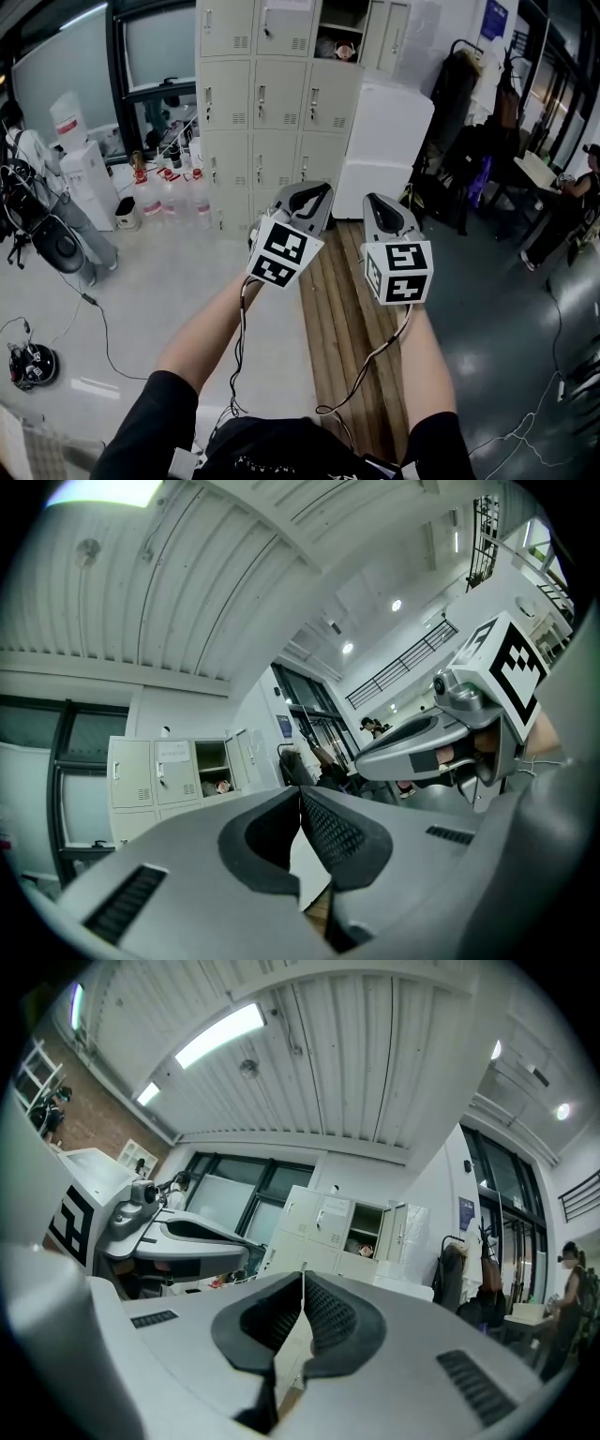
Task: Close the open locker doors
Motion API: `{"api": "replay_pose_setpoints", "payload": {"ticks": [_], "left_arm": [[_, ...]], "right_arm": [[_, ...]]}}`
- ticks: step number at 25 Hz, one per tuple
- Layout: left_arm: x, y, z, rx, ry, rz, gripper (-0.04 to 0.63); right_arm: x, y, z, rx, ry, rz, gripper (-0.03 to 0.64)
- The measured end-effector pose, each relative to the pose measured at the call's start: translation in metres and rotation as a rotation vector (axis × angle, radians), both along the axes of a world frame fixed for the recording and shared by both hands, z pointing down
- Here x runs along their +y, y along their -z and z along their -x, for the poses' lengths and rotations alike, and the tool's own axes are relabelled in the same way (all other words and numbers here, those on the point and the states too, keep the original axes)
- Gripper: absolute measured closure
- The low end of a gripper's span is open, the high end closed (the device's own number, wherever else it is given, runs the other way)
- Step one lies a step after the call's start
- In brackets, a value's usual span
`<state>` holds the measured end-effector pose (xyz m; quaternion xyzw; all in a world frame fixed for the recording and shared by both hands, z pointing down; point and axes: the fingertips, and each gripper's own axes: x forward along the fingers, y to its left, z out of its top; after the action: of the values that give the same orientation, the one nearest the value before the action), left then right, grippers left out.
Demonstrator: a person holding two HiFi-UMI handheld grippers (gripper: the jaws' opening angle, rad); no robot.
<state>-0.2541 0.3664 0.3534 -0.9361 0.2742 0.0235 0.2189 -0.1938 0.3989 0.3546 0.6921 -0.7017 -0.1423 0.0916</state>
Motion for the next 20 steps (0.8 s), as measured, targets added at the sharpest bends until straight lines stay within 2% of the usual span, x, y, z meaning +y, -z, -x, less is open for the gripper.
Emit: {"api": "replay_pose_setpoints", "payload": {"ticks": [12, 20], "left_arm": [[0.0, -0.008, -0.012, -0.005, 0.014, 0.006, 0.575], [-0.001, -0.012, -0.041, -0.017, 0.031, 0.006, 0.575]], "right_arm": [[-0.001, -0.009, -0.013, -0.01, 0.024, 0.008, 0.583], [-0.003, -0.011, -0.043, -0.015, 0.041, 0.007, 0.583]]}}
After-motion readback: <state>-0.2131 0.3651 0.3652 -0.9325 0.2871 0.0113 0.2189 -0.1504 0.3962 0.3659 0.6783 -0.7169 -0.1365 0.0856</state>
